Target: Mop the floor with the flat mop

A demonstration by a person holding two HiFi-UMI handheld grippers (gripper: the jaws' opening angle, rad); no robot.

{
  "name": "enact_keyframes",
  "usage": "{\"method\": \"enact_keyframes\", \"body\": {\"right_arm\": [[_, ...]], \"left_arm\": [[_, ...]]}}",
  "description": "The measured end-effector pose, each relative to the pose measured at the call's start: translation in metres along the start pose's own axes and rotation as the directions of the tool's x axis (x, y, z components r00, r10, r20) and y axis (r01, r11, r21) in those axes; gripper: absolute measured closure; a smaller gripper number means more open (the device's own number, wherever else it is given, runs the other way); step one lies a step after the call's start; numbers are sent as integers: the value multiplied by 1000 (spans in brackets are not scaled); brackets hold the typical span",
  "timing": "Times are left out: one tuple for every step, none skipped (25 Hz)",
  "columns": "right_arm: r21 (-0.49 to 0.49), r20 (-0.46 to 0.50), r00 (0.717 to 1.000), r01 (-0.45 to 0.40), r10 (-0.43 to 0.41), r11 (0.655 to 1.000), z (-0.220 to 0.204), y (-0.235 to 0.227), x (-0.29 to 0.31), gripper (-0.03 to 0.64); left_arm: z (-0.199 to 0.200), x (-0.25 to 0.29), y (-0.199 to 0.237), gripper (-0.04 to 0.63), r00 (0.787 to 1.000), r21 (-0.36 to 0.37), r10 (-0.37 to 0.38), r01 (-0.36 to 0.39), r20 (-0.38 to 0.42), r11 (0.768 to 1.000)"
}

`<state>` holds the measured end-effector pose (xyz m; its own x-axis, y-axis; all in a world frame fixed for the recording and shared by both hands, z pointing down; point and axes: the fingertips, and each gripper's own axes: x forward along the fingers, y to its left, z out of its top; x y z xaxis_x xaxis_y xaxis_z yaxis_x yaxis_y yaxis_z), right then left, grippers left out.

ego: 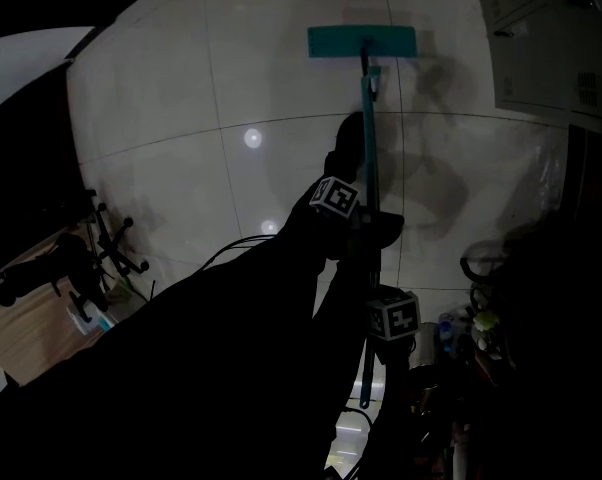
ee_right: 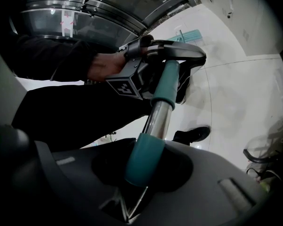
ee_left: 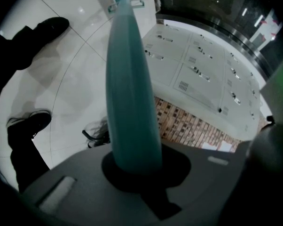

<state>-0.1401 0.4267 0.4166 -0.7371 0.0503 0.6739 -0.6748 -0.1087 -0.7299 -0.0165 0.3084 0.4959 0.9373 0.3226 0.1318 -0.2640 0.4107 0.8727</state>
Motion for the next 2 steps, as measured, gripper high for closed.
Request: {"method": "enact_keyframes", "body": {"right_arm": [[0, 1, 1000, 1, -1, 1000, 1, -1, 0, 509], [0, 2, 1000, 2, -2, 1000, 3, -2, -1, 509]], "left_arm": [[1, 0, 0, 568, 1000, 1, 0, 0, 0, 1000], [3, 1, -1, 568, 1000, 3, -1, 1, 0, 1000]]}}
